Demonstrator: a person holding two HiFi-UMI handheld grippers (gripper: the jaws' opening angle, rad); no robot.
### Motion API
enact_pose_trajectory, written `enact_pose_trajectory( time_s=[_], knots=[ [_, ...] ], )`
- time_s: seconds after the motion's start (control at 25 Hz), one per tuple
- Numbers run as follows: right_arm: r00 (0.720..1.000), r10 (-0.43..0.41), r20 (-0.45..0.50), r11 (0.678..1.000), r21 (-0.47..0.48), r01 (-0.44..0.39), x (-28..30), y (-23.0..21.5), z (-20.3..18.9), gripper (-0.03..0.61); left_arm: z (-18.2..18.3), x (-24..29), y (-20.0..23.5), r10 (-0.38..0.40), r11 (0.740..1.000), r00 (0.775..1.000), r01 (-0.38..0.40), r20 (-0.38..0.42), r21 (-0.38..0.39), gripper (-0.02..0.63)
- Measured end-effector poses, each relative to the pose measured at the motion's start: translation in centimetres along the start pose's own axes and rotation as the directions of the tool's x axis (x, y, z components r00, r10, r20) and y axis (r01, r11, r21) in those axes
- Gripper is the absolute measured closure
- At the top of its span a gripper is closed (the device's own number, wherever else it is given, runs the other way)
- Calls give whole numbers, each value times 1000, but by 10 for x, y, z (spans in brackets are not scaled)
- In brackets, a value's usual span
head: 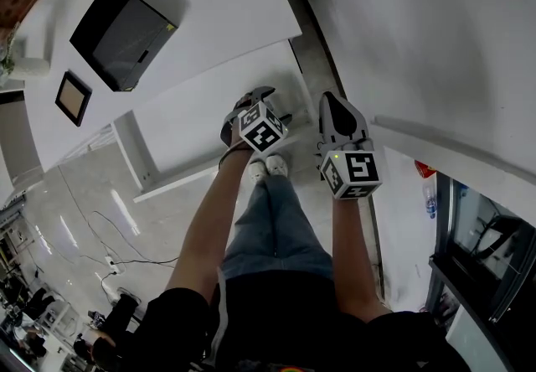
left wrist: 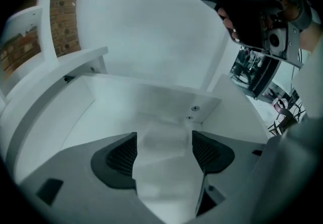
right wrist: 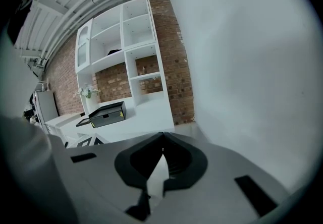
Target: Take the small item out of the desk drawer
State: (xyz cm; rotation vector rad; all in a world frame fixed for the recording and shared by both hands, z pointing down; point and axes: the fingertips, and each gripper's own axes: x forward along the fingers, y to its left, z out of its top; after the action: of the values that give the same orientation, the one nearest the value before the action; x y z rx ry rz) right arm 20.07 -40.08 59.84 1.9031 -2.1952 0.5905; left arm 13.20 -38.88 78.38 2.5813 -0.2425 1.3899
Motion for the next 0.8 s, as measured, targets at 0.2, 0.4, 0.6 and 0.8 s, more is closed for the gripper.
enact_pose_trajectory(
  time_s=[0.2, 0.4, 0.6, 0.8],
  knots=[
    [1000, -12, -10, 1000, 1, 12, -2, -4, 0, 580, -3, 12, -3, -6, 1000, 999, 7, -37, 4, 301],
    [1000, -7, -15, 1000, -10, 7, -2, -3, 0, 580, -5, 17, -2, 2, 999, 998, 0, -62, 32, 318],
    [1000, -7, -13, 1000, 1, 7, -2, -1, 0, 580, -3, 14, 0, 6, 999, 998, -3, -59, 52, 334],
    [1000, -6, -9, 1000, -6, 6, -3, 1, 1, 580, -3, 16, -4, -8, 996, 998, 13, -59, 83, 342]
  ],
)
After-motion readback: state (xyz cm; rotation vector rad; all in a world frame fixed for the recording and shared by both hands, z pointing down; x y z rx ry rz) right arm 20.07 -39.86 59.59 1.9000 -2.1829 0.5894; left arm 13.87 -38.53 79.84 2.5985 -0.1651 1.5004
